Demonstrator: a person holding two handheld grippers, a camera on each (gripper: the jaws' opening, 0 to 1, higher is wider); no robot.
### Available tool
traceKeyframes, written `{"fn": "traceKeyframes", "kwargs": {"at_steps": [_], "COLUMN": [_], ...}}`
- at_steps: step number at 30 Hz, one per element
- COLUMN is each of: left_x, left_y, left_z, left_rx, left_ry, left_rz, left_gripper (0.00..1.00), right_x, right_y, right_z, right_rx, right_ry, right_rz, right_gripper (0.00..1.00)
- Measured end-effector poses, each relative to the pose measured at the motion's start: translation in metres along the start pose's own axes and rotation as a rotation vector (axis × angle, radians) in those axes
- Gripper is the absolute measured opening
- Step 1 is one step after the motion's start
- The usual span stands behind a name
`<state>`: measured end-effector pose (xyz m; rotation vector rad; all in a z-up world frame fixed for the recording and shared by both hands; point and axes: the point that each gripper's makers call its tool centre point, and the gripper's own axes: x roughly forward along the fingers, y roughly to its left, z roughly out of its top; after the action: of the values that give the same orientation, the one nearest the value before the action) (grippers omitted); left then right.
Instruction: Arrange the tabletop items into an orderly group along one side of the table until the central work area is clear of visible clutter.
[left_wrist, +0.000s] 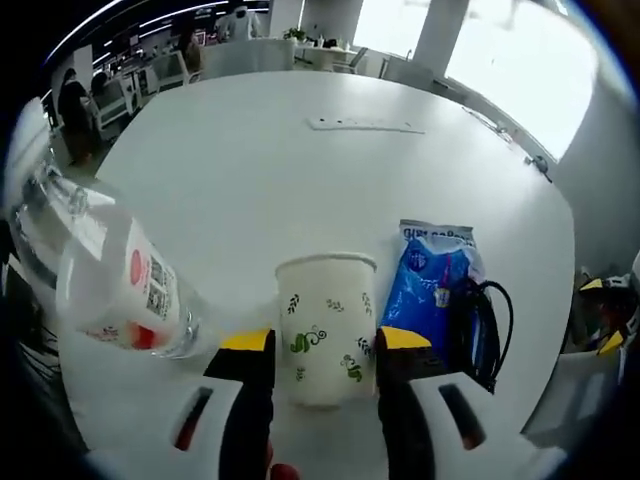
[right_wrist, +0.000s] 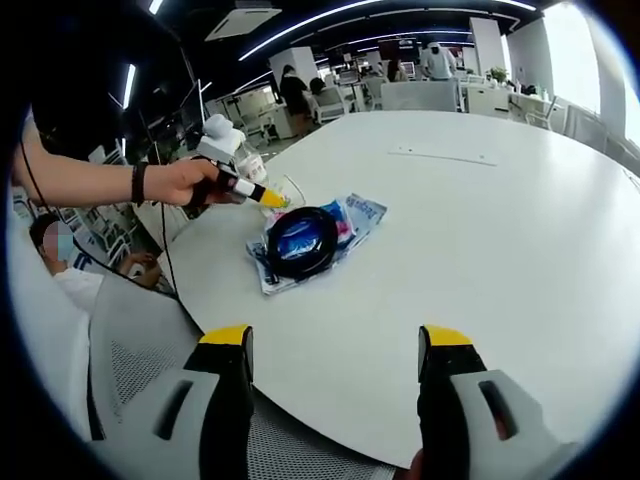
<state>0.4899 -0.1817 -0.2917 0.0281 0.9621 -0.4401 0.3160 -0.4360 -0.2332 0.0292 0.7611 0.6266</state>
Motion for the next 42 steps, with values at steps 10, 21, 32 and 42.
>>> {"fn": "traceKeyframes", "kwargs": {"at_steps": [10,21,32,42], "left_x": [-0.005,-0.021,-0.043,-0.059], "left_y": [0.002,0.009,0.003,-0.016], "left_z": [-0.004,-0.008,-0.013,-0.024], "left_rx": [0.007,0.006,0.031,0.148], "left_ry": [0.0,-0.019,-0.055,-0.077], "left_rz": [-0.004,0.002,0.003,-0.008], "left_gripper": [0.35,0.35,0.35,0.35], "right_x": [0.001,0.006,0.006,0.007], "right_y": [0.002,0.01,0.013,0.02], "right_z": [0.005,0.011,0.008,0.018], "right_rx": [-0.01,-0.034,-0.059,-0.038], "right_ry": [-0.006,-0.012,-0.006,-0.048], "right_rz": [0.006,0.023,0.032,0.058], "right_gripper": [0.66,0.66,0.66,0.65]}}
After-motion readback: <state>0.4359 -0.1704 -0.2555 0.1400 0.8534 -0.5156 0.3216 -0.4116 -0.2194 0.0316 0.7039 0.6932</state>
